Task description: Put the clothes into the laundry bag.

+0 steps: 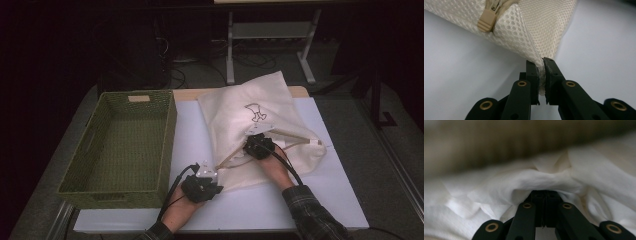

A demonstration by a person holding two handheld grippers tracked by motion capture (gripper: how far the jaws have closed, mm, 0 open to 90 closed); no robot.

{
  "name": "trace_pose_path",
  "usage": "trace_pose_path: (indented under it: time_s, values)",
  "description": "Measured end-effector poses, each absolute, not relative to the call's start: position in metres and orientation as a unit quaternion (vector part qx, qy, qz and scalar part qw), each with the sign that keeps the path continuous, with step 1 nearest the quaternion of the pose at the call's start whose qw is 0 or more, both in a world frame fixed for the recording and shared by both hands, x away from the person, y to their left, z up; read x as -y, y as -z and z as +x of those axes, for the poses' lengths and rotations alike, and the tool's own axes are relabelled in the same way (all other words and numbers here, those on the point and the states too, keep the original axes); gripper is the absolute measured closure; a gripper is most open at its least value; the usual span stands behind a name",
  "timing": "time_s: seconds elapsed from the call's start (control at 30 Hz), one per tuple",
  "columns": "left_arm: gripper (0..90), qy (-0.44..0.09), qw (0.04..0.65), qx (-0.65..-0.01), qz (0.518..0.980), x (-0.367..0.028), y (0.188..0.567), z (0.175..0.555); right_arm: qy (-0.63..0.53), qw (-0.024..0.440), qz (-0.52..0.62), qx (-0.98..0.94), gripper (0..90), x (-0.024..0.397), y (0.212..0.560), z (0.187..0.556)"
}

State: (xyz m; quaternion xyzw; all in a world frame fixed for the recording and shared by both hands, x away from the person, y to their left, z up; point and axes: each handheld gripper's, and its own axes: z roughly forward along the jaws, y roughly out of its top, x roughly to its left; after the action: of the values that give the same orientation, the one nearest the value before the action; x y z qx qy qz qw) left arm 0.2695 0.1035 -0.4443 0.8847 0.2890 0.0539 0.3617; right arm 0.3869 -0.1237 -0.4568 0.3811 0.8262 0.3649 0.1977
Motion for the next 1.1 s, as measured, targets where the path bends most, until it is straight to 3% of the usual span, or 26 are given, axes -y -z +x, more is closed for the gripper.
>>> trace_pose_path:
  time_s: [0.37,0.53,0.7,0.9,1.1]
  values:
    - [82.6,-0.051,0.361,-0.287,0.886,-0.105,0.445,0.271,-0.374,0.188,0.391,-0.82,84.1,0.116,0.458,0.392]
    - [82.1,-0.054,0.364,-0.289,0.884,-0.105,0.444,0.27,-0.373,0.16,0.381,-0.831,60.9,0.127,0.447,0.376]
    - [81.9,-0.054,0.363,-0.29,0.884,-0.106,0.444,0.269,-0.372,0.143,0.372,-0.838,52.9,0.145,0.432,0.356]
    - [81.9,-0.055,0.363,-0.291,0.884,-0.106,0.444,0.269,-0.383,0.134,0.358,-0.841,54.2,0.186,0.408,0.333]
    - [82.0,-0.056,0.363,-0.294,0.883,-0.106,0.444,0.269,-0.379,0.184,0.344,-0.839,54.0,0.223,0.374,0.33]
